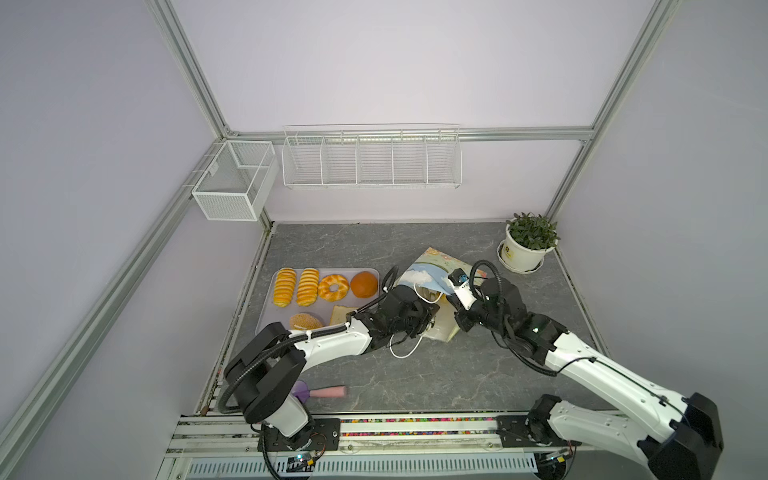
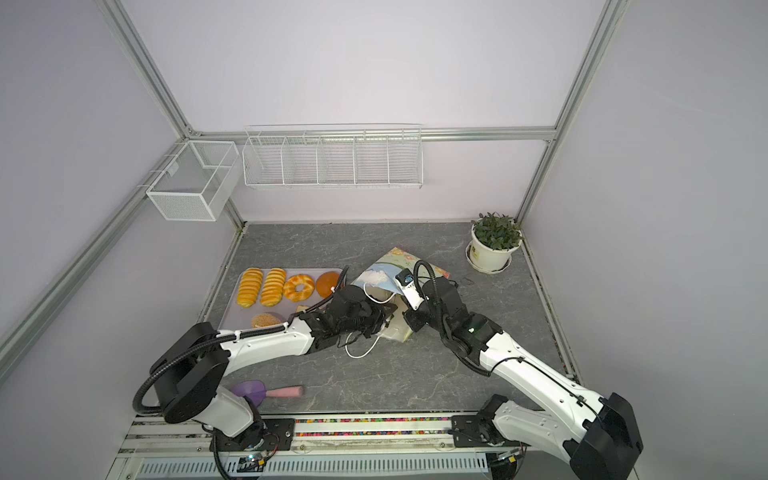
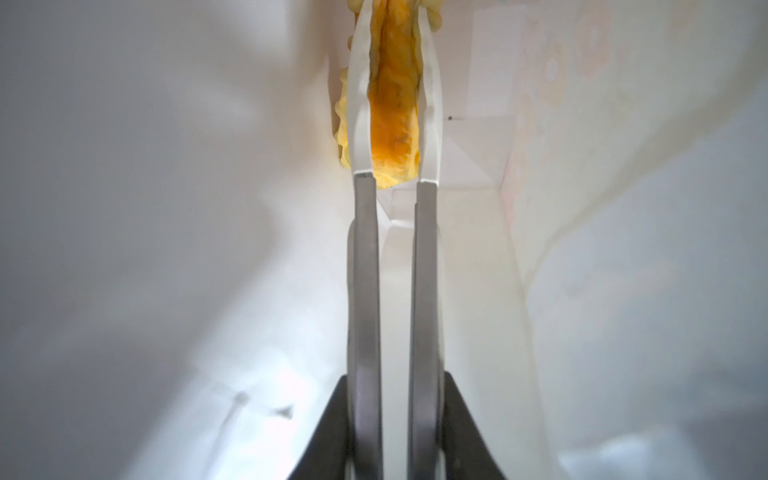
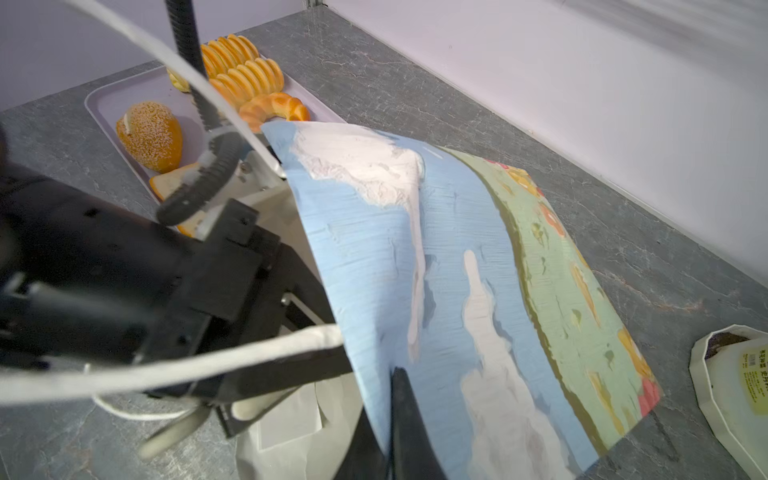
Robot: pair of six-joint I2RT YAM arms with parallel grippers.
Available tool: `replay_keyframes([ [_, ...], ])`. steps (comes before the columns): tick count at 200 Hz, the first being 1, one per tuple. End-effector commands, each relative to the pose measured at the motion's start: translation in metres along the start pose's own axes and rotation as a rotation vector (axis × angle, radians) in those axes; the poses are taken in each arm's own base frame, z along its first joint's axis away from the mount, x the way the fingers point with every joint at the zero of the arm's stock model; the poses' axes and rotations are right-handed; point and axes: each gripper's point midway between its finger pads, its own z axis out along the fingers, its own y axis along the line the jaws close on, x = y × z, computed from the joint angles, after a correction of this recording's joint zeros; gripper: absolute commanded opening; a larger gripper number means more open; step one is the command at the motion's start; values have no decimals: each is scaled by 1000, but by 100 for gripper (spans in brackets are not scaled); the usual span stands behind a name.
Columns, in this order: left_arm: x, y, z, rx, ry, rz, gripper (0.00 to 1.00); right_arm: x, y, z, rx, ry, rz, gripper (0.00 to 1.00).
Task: Take the fake bread out of the paper bag
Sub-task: 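Close the tongs on the last yellow bread inside the bag, then lift the clamped yellow bread out of the bag toward the tray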
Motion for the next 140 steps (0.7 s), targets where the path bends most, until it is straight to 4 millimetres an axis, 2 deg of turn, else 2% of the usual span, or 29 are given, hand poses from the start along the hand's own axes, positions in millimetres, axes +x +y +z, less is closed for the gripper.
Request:
replay_keyframes([
  [1, -8, -3, -19, 11, -51, 39, 0, -1, -4, 0, 28, 18, 8, 7],
  [39, -7, 2, -41, -5, -59, 86, 0, -7, -6, 3, 39, 17, 17, 7],
  [69, -2, 0, -54, -7, -41, 142, 0, -9, -9, 4, 53, 27, 26, 7],
  [100, 2, -5, -72, -21, -27, 226, 0, 1, -13, 10, 83, 67, 39, 7],
  [104, 3, -5, -74, -23, -24, 237, 0, -11, -16, 7, 90, 43, 45, 7],
  [140, 12, -4, -98, -56, 13, 320, 0, -16, -22, 14, 127, 58, 76, 7],
])
